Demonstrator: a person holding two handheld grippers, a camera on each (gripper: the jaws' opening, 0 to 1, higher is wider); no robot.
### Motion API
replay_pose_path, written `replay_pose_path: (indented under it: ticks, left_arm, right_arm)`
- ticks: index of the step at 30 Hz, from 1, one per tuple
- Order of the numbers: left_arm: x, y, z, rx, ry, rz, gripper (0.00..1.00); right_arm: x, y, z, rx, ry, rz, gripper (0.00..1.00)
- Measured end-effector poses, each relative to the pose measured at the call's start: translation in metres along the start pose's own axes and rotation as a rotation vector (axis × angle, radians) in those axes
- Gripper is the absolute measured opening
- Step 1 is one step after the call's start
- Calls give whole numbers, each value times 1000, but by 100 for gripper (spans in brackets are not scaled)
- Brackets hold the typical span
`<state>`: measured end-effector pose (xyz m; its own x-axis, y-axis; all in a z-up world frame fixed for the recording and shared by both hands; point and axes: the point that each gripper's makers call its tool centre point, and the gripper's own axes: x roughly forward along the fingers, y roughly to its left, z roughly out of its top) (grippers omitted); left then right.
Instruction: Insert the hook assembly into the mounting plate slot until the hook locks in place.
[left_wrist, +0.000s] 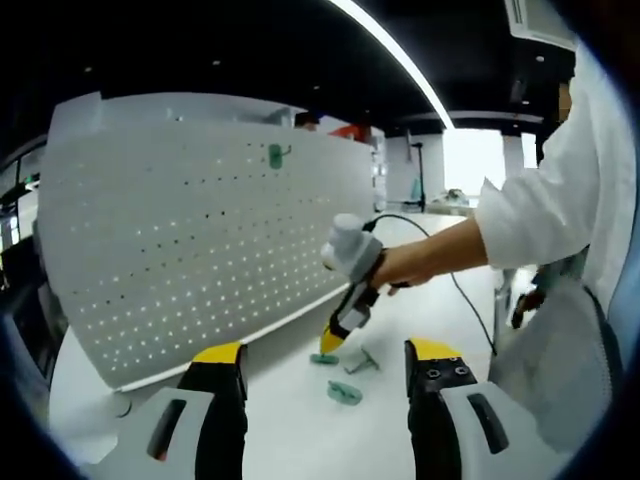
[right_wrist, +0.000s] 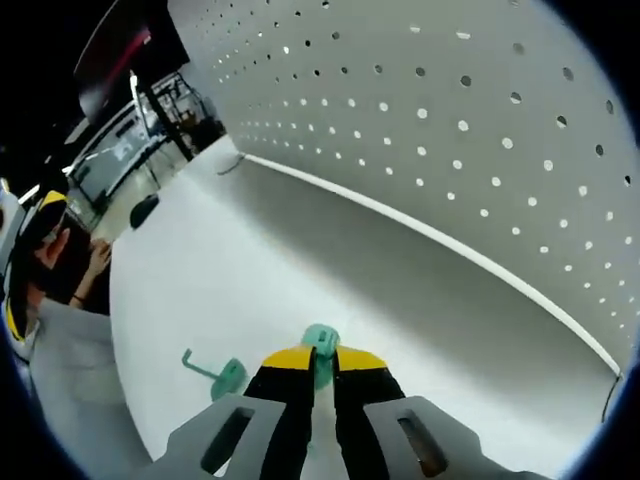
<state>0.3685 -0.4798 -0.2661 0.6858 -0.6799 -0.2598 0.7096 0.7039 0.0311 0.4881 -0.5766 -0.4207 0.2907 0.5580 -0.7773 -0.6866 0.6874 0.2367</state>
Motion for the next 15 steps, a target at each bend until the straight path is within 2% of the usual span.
replay_pose_path:
  ticks: [11, 15]
  left_arm:
    - [-1, 2, 0, 2, 1, 5, 65]
    - [-1, 1, -1, 1, 2, 5, 65]
  right_arm:
    - [4, 2, -3, 7, 20, 10, 2]
    - [4, 2, -2, 15, 8, 12, 1]
